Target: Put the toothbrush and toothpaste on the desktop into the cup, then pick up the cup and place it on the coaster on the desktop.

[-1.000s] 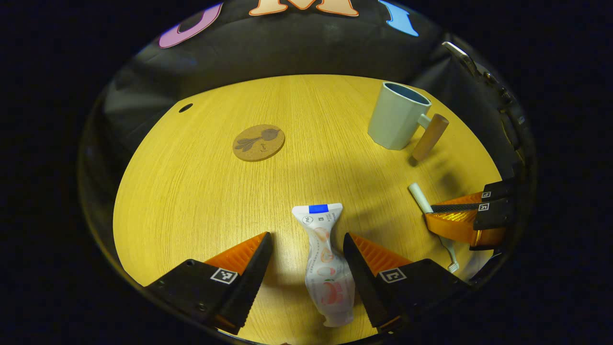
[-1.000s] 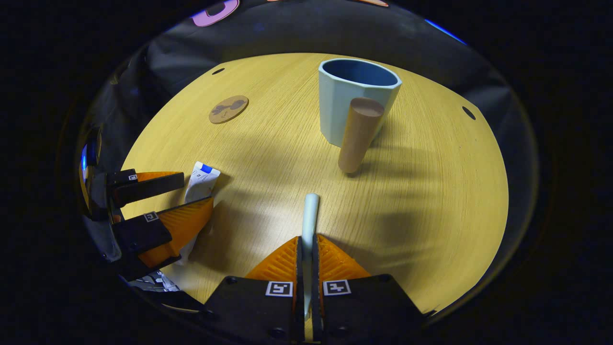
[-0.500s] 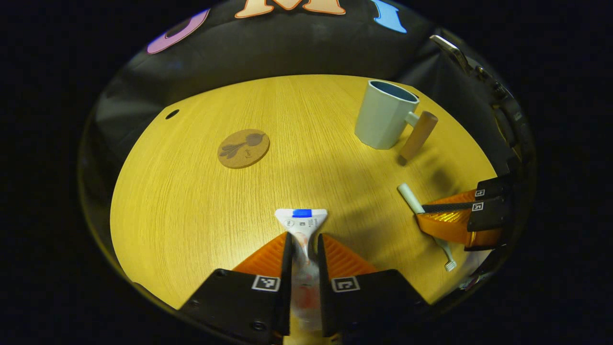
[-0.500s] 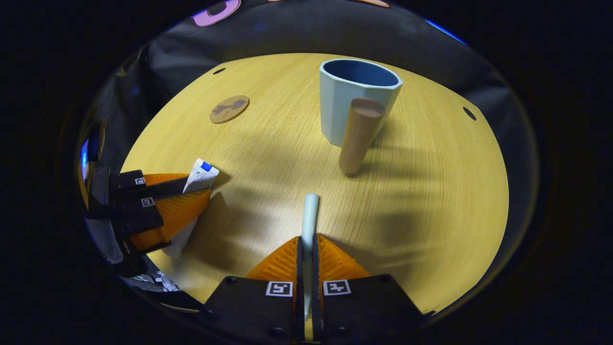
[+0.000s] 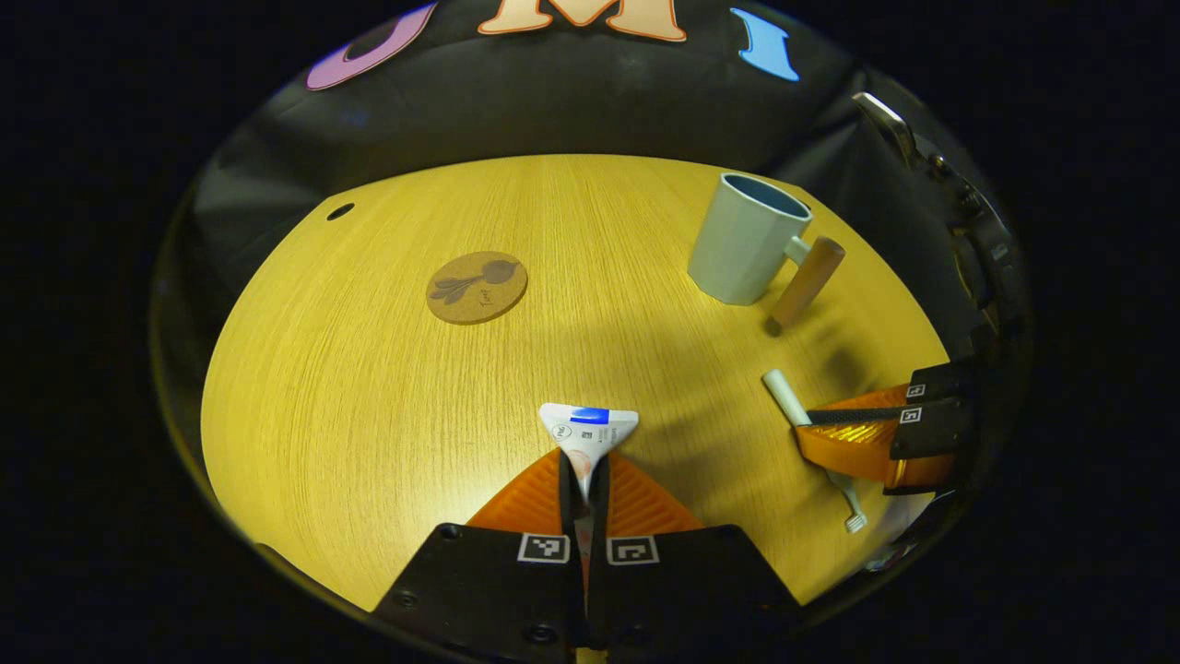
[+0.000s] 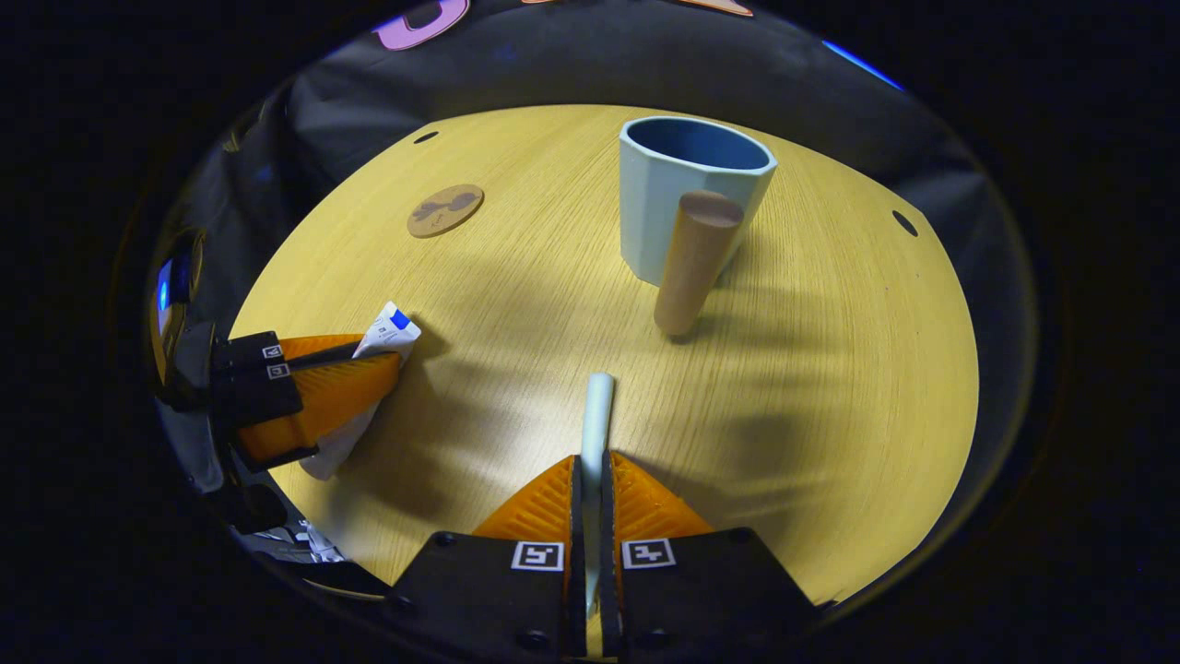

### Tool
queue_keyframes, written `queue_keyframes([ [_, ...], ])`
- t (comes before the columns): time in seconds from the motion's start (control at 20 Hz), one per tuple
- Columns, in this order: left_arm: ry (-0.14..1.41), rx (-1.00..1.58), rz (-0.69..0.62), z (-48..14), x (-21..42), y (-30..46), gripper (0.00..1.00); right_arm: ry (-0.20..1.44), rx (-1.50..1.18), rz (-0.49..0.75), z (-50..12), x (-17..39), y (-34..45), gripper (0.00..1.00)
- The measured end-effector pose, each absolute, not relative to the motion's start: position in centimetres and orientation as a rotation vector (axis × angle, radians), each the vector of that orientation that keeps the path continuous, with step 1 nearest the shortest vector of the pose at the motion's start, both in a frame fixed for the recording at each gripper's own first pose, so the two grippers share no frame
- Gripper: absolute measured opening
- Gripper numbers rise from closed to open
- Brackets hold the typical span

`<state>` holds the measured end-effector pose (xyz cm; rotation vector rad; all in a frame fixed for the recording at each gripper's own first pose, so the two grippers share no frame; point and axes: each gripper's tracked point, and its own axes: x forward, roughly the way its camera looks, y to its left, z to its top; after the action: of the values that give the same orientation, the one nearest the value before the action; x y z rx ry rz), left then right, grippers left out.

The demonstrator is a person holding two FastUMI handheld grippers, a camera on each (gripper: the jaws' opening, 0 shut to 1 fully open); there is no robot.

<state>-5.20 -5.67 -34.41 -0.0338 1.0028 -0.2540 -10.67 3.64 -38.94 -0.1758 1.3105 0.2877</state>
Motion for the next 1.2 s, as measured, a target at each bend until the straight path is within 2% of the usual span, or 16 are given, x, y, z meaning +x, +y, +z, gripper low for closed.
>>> queue_keyframes([
  [0.25, 0.989, -0.056, -0.239, -33.6, -6.0, -5.2, 0.02, 1.268, -0.169, 0.297, -39.0, -10.2, 3.7, 0.08],
  [0.65, 0.906, -0.112, -0.225, -29.7, -6.3, -4.4, 0.00, 1.158, -0.087, 0.320, -36.1, -9.0, 4.7, 0.08],
  [0.9, 0.800, -0.153, -0.192, -26.7, -5.4, -3.5, 0.00, 1.039, -0.022, 0.313, -32.7, -6.8, 5.2, 0.08],
  [0.95, 0.776, -0.155, -0.189, -26.0, -5.3, -3.4, 0.00, 1.013, -0.018, 0.311, -32.0, -6.3, 5.3, 0.05],
  [1.0, 0.752, -0.158, -0.192, -25.3, -5.1, -3.4, 0.00, 0.987, -0.011, 0.312, -31.3, -5.8, 5.5, 0.09],
  [1.2, 0.669, -0.146, -0.199, -22.7, -3.6, -3.5, 0.00, 0.848, -0.010, 0.315, -27.6, -3.3, 6.5, 0.08],
])
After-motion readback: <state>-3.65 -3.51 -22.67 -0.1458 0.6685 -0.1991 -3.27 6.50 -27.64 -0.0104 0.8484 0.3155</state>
